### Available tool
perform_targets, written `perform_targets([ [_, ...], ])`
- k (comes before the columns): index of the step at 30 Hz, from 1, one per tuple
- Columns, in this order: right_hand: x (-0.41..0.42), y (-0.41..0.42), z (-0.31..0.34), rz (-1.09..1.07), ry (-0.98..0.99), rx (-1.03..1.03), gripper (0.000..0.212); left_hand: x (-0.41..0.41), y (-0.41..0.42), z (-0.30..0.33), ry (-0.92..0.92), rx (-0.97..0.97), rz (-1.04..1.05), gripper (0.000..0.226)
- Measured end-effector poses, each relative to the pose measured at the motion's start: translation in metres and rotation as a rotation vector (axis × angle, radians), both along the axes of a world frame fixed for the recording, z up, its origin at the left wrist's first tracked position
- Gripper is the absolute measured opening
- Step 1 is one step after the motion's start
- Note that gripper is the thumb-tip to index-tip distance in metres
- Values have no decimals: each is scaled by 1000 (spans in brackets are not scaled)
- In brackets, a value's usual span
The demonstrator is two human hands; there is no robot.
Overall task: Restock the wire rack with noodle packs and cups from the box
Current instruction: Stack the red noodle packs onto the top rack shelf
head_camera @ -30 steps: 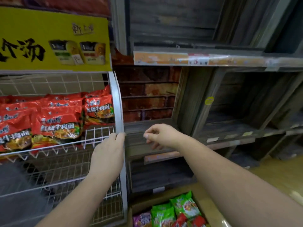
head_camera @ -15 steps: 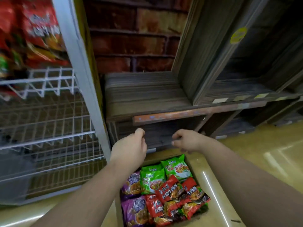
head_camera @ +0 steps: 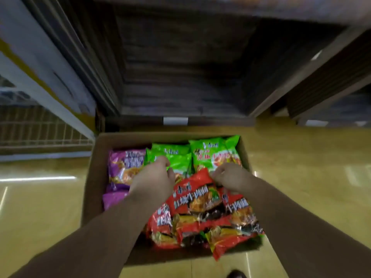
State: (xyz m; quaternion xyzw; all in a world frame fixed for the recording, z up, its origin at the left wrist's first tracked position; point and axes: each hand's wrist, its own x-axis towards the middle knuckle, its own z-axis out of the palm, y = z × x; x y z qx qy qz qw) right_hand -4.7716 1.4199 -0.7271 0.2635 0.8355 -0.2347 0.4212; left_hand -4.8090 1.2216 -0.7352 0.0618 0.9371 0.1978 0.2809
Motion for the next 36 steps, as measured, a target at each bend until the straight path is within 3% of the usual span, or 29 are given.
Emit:
perform_targets([
  [6, 14, -9, -46, 22, 21, 16, 75, 21, 15, -44, -181, -3, 94, 27],
  [10, 18, -7, -45, -24, 92, -59, 61, 32, 12, -61, -530, 105, 461, 67],
  [14, 22, -5, -43, -170, 126, -157, 52, 45, 8, -62, -718, 260, 717, 95],
  [17, 25, 0, -37, -223, 126, -172, 49, 52, 4, -59, -814, 408, 807, 88],
  [20, 28, 7, -31, -184, 105, -121, 47, 59, 8, -51, -939, 502, 804, 66],
  [26, 37, 15, -19, -10, 42, 172, 44, 77, 42, -45, -1091, 559, 822, 54],
  [32, 39, 24, -22, -278, 50, 51, 40, 87, 58, -39, -1081, 598, 869, 38],
  [36, 39, 24, -23, -462, 129, 45, 41, 80, 58, -38, -1048, 600, 856, 52],
])
